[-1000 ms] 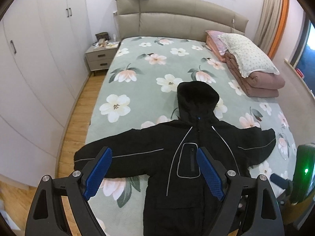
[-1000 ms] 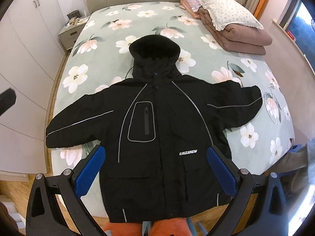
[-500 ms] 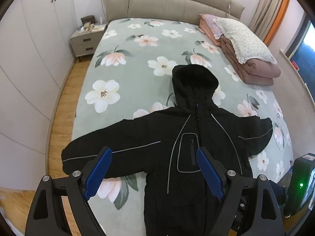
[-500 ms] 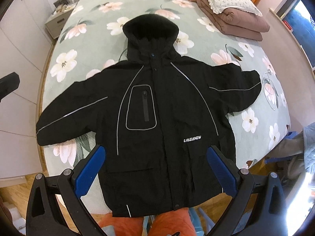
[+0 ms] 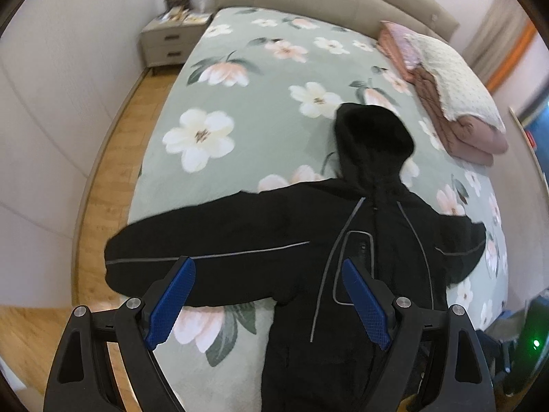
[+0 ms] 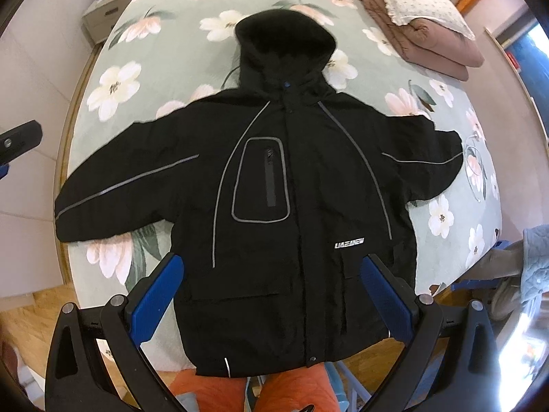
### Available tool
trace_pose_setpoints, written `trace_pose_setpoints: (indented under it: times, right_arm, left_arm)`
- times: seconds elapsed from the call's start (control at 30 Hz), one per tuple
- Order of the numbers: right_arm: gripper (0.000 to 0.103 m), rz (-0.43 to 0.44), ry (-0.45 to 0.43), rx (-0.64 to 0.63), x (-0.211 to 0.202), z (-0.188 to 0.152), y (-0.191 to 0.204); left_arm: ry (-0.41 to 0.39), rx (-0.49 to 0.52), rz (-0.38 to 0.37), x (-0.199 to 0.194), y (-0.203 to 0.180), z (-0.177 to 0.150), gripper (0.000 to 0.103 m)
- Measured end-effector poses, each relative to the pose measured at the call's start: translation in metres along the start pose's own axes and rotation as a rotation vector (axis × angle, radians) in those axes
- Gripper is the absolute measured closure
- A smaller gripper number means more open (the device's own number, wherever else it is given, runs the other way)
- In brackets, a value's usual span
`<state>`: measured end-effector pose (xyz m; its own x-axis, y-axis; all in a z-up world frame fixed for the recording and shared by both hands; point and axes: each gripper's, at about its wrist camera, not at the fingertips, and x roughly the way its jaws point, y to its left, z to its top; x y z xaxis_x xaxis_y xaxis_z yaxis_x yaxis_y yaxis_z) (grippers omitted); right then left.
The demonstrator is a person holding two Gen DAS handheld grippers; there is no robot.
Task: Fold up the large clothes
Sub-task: 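Grasp the black jacket's sleeve cuff with the left gripper and lift it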
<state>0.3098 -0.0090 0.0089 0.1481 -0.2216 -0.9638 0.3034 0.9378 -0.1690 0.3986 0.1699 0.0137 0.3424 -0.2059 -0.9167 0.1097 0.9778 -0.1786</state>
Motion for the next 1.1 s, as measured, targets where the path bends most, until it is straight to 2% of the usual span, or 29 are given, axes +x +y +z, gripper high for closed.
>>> trace_pose_setpoints:
  times: [0.07, 0.2, 0.3, 0.33, 0.47, 0.57, 0.63, 0.73, 0.87, 0.93, 0.97, 1.03, 1.07, 1.1]
  right_arm:
    - [0.000, -0.004, 0.010, -0.038, 0.006, 0.001, 0.011]
    - [0.000, -0.046, 0.019, -0.144, 0.018, 0.000, 0.037]
    - [0.000, -0.055, 0.032, -0.183, 0.026, 0.000, 0.047]
    - [0.000, -0.060, 0.038, -0.193, 0.029, 0.000, 0.050]
    - [0.000, -0.074, 0.065, -0.217, 0.043, 0.002, 0.056]
    - [0.000, -0.084, 0.088, -0.237, 0.053, 0.002, 0.061]
    - [0.000, -0.089, 0.106, -0.251, 0.059, 0.000, 0.064]
    - [0.000, -0.092, 0.123, -0.268, 0.065, -0.003, 0.068]
    - [0.000, -0.087, 0.143, -0.286, 0.071, -0.007, 0.071]
    - [0.000, -0.082, 0.144, -0.285, 0.071, -0.009, 0.071]
    - [0.000, -0.079, 0.143, -0.284, 0.071, -0.011, 0.070]
    - [0.000, -0.079, 0.143, -0.287, 0.072, -0.014, 0.068]
    - [0.000, -0.081, 0.146, -0.288, 0.074, -0.015, 0.067]
    - [0.000, -0.079, 0.153, -0.284, 0.076, -0.017, 0.065]
  left_arm:
    - [0.024, -0.070, 0.008, 0.023, 0.028, -0.004, 0.015]
    - [0.074, -0.280, 0.029, 0.074, 0.108, -0.024, 0.015]
    - [0.083, -0.472, 0.034, 0.107, 0.178, -0.048, 0.015]
    - [0.075, -0.556, 0.006, 0.118, 0.207, -0.059, 0.015]
    - [0.063, -0.780, -0.084, 0.150, 0.275, -0.096, 0.015]
    - [0.074, -0.928, -0.160, 0.176, 0.307, -0.122, 0.015]
    - [0.078, -1.009, -0.161, 0.194, 0.323, -0.138, 0.015]
    - [0.100, -1.058, -0.124, 0.213, 0.329, -0.147, 0.015]
    - [0.127, -1.036, -0.076, 0.237, 0.329, -0.148, 0.016]
    - [0.095, -1.000, -0.031, 0.239, 0.324, -0.141, 0.019]
    - [0.082, -0.982, -0.025, 0.240, 0.326, -0.137, 0.025]
    - [0.050, -0.913, -0.001, 0.239, 0.323, -0.128, 0.053]
    - [0.033, -0.889, 0.002, 0.238, 0.321, -0.124, 0.060]
    - [0.020, -0.872, -0.006, 0.235, 0.320, -0.119, 0.074]
